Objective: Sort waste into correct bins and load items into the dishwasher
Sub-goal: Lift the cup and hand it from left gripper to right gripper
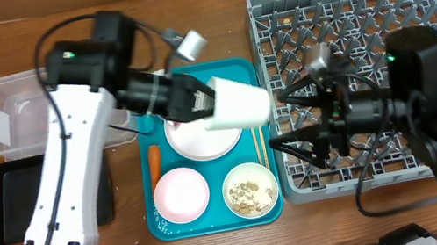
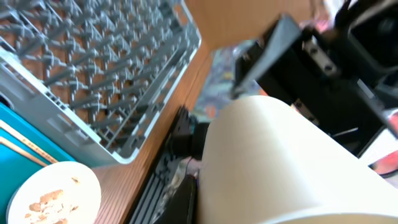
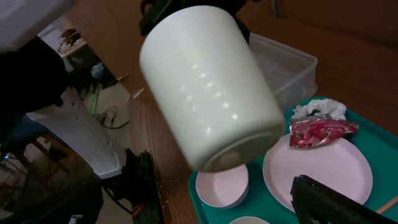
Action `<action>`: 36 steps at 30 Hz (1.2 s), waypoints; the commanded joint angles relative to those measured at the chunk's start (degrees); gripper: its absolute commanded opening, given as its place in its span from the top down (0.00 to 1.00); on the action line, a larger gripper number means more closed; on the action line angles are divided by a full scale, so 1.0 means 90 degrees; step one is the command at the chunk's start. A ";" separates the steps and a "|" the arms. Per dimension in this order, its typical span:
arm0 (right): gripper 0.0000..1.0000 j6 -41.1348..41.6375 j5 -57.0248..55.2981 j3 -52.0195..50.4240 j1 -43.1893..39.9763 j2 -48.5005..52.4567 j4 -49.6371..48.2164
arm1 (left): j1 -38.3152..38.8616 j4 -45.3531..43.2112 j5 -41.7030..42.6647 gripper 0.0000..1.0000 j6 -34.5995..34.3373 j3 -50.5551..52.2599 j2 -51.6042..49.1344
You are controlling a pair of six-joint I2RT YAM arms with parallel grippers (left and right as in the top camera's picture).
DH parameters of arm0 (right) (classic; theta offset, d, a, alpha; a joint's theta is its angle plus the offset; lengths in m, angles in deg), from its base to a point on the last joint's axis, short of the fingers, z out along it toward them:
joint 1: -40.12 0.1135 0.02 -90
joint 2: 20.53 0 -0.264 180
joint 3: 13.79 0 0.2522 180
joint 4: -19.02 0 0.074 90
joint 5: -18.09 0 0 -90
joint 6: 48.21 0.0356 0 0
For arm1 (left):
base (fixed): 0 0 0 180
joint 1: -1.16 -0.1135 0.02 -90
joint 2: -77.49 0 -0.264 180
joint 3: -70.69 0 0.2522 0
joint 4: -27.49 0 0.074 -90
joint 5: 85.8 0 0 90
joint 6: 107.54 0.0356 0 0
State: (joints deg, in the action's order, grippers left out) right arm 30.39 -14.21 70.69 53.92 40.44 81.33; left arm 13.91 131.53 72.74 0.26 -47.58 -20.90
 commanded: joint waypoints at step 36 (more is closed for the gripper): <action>0.10 0.0631 0.1253 0.0068 0.0510 0.0430 -0.1659 | 0.0457 0.0702 0.0364 0.96 0.0165 -0.0063 0.0148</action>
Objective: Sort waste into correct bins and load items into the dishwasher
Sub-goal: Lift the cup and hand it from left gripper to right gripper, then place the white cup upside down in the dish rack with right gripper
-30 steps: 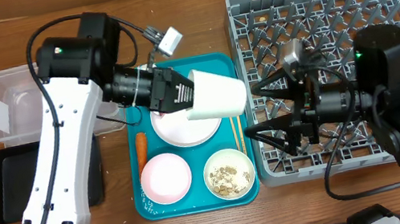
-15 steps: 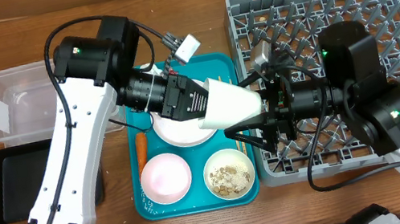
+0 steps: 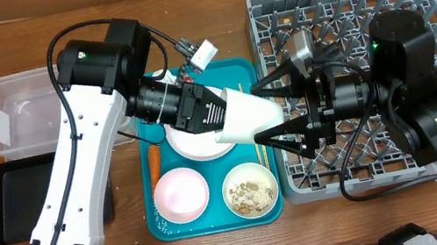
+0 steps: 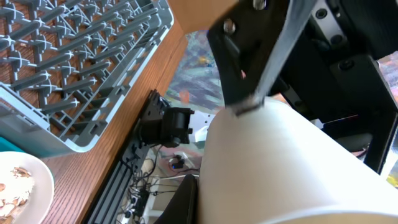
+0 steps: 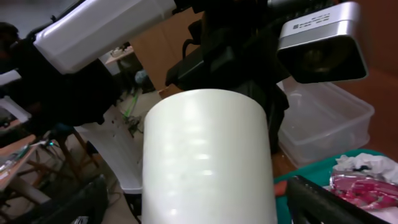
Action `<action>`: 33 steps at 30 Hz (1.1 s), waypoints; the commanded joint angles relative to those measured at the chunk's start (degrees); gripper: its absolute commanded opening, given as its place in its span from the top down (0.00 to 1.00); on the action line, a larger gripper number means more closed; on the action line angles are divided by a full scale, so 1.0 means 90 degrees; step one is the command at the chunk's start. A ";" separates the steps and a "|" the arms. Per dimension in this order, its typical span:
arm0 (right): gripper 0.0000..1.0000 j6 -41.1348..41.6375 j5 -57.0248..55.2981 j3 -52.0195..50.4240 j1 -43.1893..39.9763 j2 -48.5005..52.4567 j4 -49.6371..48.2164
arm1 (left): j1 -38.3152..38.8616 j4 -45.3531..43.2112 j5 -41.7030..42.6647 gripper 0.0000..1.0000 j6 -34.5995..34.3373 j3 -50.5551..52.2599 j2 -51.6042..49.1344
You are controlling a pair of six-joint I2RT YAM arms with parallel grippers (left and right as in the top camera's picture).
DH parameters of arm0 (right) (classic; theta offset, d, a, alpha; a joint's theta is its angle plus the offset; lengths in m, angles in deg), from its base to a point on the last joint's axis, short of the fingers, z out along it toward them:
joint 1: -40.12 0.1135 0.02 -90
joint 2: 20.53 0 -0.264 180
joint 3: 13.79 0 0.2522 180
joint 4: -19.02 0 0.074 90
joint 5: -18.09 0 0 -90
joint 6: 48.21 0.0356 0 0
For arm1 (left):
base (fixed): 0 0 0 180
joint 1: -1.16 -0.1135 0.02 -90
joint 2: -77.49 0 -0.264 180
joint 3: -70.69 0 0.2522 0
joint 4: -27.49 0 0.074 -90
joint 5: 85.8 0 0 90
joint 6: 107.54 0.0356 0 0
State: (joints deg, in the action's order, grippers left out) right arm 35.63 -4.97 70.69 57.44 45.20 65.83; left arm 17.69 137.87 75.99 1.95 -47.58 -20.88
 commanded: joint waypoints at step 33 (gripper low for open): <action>0.48 0.1899 -0.4291 0.0068 -0.0525 -0.0896 0.1639 | -0.0976 -0.0296 -0.0321 0.24 -0.0102 -0.0063 0.0148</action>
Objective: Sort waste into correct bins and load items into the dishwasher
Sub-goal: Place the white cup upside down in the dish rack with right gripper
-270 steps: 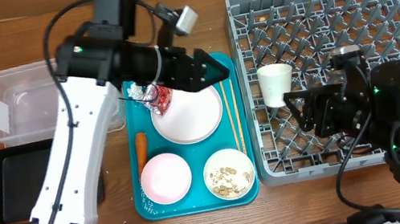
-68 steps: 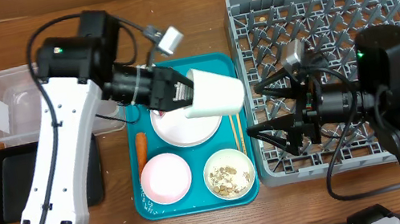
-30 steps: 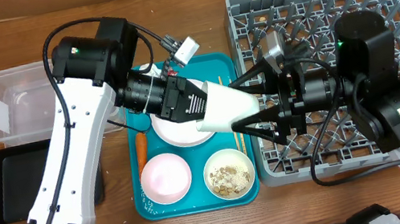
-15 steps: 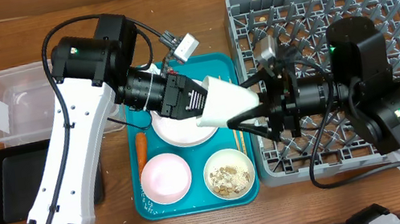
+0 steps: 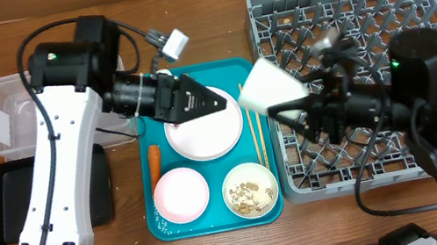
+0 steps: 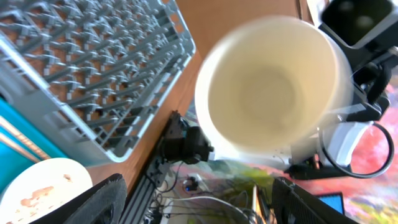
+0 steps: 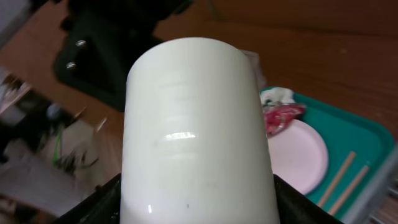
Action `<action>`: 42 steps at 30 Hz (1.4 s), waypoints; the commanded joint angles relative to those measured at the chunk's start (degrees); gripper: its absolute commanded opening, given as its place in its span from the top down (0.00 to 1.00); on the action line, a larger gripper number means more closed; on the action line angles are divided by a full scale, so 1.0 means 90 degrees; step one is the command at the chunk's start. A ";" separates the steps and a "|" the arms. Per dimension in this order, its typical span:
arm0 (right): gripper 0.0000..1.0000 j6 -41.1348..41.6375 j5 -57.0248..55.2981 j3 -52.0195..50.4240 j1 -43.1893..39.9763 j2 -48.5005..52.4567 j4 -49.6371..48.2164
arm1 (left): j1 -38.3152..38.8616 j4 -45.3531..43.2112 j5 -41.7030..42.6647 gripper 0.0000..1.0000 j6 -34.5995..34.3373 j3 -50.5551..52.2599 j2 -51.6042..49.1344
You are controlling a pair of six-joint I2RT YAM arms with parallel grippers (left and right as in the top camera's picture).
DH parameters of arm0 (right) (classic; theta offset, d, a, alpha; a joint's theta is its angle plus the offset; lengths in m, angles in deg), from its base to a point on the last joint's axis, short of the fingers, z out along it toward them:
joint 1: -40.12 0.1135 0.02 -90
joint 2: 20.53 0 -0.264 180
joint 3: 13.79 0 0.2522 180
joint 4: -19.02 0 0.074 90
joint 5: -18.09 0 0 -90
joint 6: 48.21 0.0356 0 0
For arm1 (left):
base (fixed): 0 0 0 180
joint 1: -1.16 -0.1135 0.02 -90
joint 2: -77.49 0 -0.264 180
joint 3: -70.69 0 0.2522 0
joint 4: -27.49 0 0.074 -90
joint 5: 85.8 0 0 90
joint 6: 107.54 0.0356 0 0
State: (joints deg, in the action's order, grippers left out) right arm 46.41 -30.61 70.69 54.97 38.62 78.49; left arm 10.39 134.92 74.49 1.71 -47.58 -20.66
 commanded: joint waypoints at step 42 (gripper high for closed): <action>0.00 0.1311 -0.3446 0.2152 -0.2778 0.1081 0.3500 | 0.0253 -0.1205 -0.5945 0.33 -0.3011 0.0022 0.0121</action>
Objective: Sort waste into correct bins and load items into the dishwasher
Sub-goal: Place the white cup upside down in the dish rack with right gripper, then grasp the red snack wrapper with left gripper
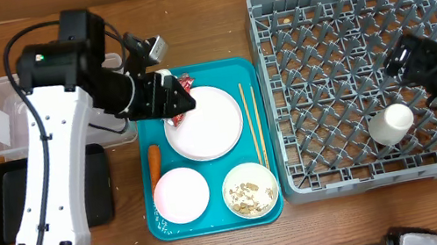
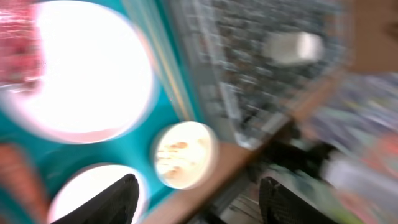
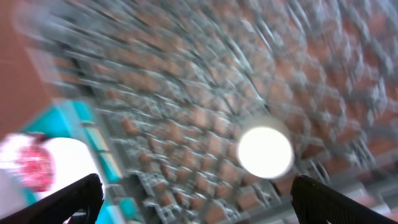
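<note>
The white cup [image 1: 391, 123] stands in the grey dish rack [image 1: 275, 86] near its front right, free of both grippers; it shows as a white disc, the cup [image 3: 265, 152], in the blurred right wrist view. My right gripper [image 1: 400, 63] is open above the rack's right side, its fingers [image 3: 62, 199] wide apart. My left gripper [image 1: 171, 95] is open over the back left of the teal tray [image 1: 158, 226], beside a red wrapper [image 1: 186, 80]. On the tray lie a white plate [image 1: 206, 125], a pink bowl [image 1: 181, 193], a bowl of food scraps [image 1: 249, 190], a carrot [image 1: 154, 163] and chopsticks [image 1: 250, 122].
A clear plastic container [image 1: 13, 117] sits at the far left, with a black bin [image 1: 10, 206] in front of it. The rack fills the right half of the wooden table [image 1: 182, 13]. Both wrist views are motion-blurred.
The cup has left my right gripper and now stands in the rack. The right gripper is open and farther right. My left gripper has drawn back slightly to the left over the tray.
My left gripper held the cup over the tray, the right gripper open beside it. Then the right fingers stood around the cup. Then the right gripper held it alone at the rack's edge, the left open. Now the cup sits in the rack.
</note>
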Action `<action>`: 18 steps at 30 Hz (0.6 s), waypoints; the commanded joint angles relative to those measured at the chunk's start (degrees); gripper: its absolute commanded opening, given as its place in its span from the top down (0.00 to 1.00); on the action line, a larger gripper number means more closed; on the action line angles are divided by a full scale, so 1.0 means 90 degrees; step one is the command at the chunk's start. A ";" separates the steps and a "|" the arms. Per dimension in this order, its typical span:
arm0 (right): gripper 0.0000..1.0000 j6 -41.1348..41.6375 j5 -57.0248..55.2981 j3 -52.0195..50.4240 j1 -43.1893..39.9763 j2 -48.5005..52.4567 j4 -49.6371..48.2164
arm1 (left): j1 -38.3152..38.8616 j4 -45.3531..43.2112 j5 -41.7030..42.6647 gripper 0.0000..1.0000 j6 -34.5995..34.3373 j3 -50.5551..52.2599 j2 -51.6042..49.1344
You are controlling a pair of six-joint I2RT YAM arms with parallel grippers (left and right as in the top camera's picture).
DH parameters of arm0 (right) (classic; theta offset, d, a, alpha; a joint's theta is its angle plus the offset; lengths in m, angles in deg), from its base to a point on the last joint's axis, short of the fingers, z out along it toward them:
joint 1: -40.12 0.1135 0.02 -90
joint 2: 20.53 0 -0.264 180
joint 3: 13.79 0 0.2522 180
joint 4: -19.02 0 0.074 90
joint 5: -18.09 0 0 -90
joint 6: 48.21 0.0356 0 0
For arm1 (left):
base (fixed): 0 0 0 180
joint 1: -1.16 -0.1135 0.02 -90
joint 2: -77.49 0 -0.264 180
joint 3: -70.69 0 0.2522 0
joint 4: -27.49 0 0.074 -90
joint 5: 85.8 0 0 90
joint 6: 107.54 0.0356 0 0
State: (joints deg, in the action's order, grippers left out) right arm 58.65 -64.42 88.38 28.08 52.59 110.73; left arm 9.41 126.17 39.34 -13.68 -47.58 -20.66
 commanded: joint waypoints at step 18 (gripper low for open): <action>0.00 -0.0070 0.1015 0.0185 0.0515 -0.0493 0.0260 | 0.1229 -0.2977 -0.4274 0.20 -0.2810 0.2810 -0.0493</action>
State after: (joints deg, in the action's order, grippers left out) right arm 58.39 -55.79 89.64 32.39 47.80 113.31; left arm 20.71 102.70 1.40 -38.62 -25.26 -23.67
